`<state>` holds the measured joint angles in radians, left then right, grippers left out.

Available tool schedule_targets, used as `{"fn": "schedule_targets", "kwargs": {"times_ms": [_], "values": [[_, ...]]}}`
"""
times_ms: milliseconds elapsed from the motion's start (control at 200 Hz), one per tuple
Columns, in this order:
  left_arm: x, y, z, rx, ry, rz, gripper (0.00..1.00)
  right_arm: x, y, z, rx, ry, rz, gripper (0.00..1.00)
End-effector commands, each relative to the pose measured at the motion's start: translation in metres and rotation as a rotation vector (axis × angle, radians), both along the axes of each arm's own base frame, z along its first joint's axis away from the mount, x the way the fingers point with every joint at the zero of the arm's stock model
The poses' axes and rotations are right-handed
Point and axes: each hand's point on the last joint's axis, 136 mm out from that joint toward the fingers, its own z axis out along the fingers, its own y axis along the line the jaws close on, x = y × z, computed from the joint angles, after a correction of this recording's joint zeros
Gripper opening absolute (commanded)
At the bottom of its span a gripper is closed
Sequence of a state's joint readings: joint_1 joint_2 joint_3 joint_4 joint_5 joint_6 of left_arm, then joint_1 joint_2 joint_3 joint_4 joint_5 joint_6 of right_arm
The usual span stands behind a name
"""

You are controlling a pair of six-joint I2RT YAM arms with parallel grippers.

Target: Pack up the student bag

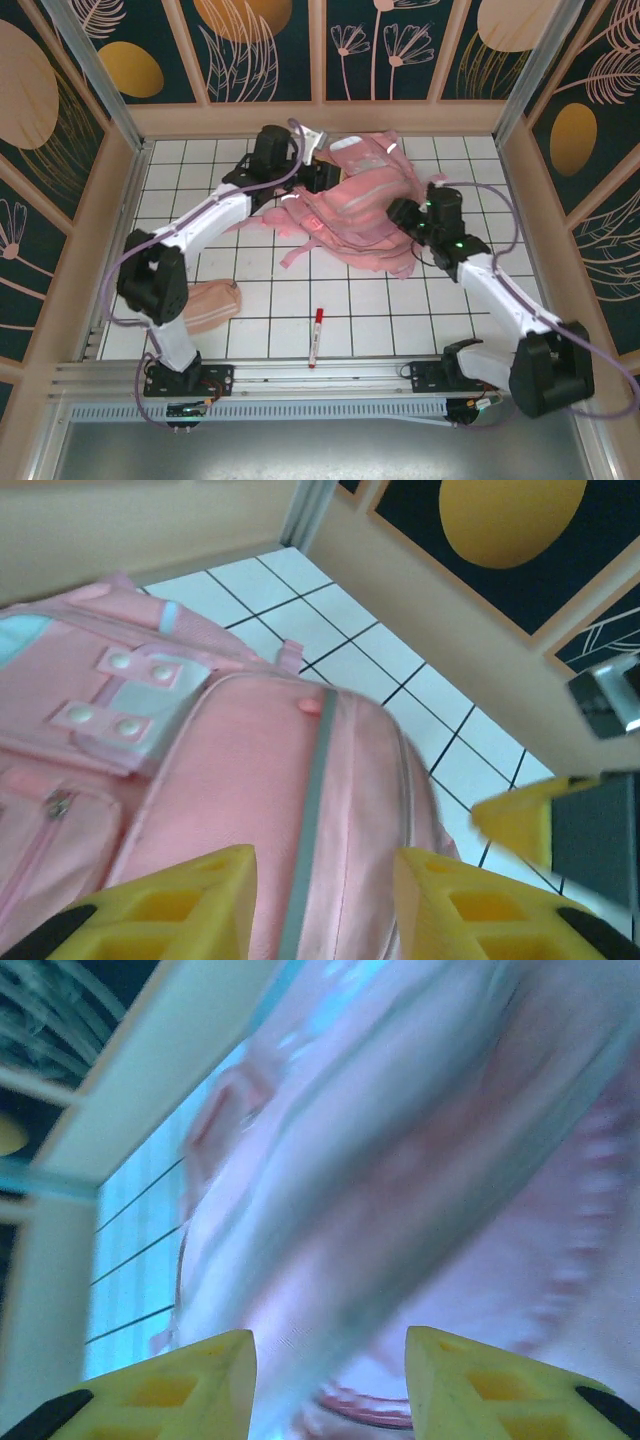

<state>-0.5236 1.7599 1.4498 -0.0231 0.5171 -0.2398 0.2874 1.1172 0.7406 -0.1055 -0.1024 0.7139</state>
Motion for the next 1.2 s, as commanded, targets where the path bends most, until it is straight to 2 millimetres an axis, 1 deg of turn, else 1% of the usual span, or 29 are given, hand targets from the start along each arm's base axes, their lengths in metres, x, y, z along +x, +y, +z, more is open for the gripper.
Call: {"fn": "schedule_targets", "kwargs": {"times_ms": [0, 25, 45, 65, 75, 85, 155, 200, 265, 345, 355, 365, 375, 380, 390, 425, 460, 525, 555, 610, 751, 826, 956, 1001, 1076, 1136, 1191], "values": [[0.004, 0.042, 0.042, -0.018, -0.137, 0.142, 0.51, -0.031, -0.063, -0.014, -0.205, 0.115, -0.162, 0.44], [0.008, 0.052, 0.040, -0.014, -0.123, 0.194, 0.60, -0.032, -0.064, -0.006, -0.217, 0.099, -0.155, 0.43], [0.011, 0.061, 0.036, -0.011, -0.107, 0.239, 0.69, -0.032, -0.064, -0.001, -0.229, 0.090, -0.144, 0.43], [0.012, 0.067, 0.033, -0.013, -0.089, 0.270, 0.83, -0.031, -0.063, 0.005, -0.241, 0.079, -0.128, 0.42], [0.012, 0.070, 0.029, -0.015, -0.078, 0.282, 0.94, -0.030, -0.062, 0.008, -0.246, 0.076, -0.119, 0.42], [0.012, 0.073, 0.028, -0.019, -0.070, 0.292, 0.98, -0.029, -0.061, 0.011, -0.250, 0.071, -0.110, 0.42], [0.013, 0.082, 0.007, -0.045, 0.020, 0.355, 0.99, -0.020, -0.049, 0.021, -0.274, 0.057, -0.030, 0.42], [0.015, 0.088, -0.007, -0.035, 0.073, 0.399, 0.99, -0.014, -0.030, 0.025, -0.256, 0.046, 0.067, 0.42], [0.020, 0.088, -0.024, -0.013, 0.109, 0.406, 0.99, -0.006, -0.008, 0.022, -0.248, 0.049, 0.168, 0.42], [0.033, 0.088, -0.050, 0.031, 0.178, 0.441, 0.99, 0.003, 0.017, 0.014, -0.261, 0.064, 0.256, 0.42], [0.034, 0.087, -0.049, 0.031, 0.183, 0.444, 0.99, 0.003, 0.020, 0.012, -0.265, 0.068, 0.266, 0.42], [0.036, 0.086, -0.054, 0.036, 0.198, 0.446, 0.99, 0.004, 0.023, 0.012, -0.266, 0.069, 0.275, 0.42], [0.036, 0.086, -0.052, 0.034, 0.203, 0.445, 0.99, 0.005, 0.025, 0.009, -0.269, 0.076, 0.283, 0.42], [0.038, 0.085, -0.059, 0.042, 0.217, 0.445, 0.99, 0.006, 0.027, 0.009, -0.270, 0.078, 0.287, 0.42], [0.040, 0.083, -0.066, 0.051, 0.236, 0.444, 0.99, 0.006, 0.029, 0.007, -0.272, 0.082, 0.294, 0.42], [0.045, 0.079, -0.075, 0.062, 0.282, 0.441, 0.96, 0.009, 0.038, 0.000, -0.281, 0.098, 0.319, 0.42], [0.051, 0.076, -0.090, 0.079, 0.341, 0.457, 0.94, 0.010, 0.044, -0.007, -0.288, 0.116, 0.336, 0.42], [0.061, 0.077, -0.116, 0.129, 0.436, 0.502, 0.92, 0.012, 0.051, -0.023, -0.282, 0.156, 0.359, 0.42], [0.064, 0.078, -0.125, 0.146, 0.469, 0.526, 0.91, 0.013, 0.053, -0.030, -0.276, 0.173, 0.367, 0.42], [0.068, 0.080, -0.141, 0.166, 0.523, 0.567, 0.87, 0.014, 0.057, -0.039, -0.271, 0.199, 0.381, 0.42], [0.074, 0.087, -0.162, 0.178, 0.610, 0.660, 0.84, 0.015, 0.058, -0.057, -0.285, 0.243, 0.401, 0.42], [0.075, 0.076, -0.174, 0.159, 0.669, 0.636, 0.81, 0.015, 0.058, -0.065, -0.295, 0.262, 0.403, 0.42], [0.077, 0.066, -0.200, 0.143, 0.789, 0.644, 0.78, 0.017, 0.056, -0.074, -0.319, 0.276, 0.404, 0.42], [0.081, 0.062, -0.205, 0.125, 0.797, 0.645, 0.73, 0.018, 0.055, -0.076, -0.331, 0.277, 0.403, 0.42], [0.089, 0.056, -0.209, 0.099, 0.797, 0.634, 0.58, 0.018, 0.054, -0.082, -0.345, 0.279, 0.409, 0.42], [0.096, 0.051, -0.210, 0.087, 0.787, 0.627, 0.56, 0.019, 0.053, -0.089, -0.362, 0.277, 0.418, 0.42], [0.100, 0.052, -0.213, 0.092, 0.782, 0.643, 0.50, 0.020, 0.050, -0.098, -0.384, 0.288, 0.417, 0.42]]}}
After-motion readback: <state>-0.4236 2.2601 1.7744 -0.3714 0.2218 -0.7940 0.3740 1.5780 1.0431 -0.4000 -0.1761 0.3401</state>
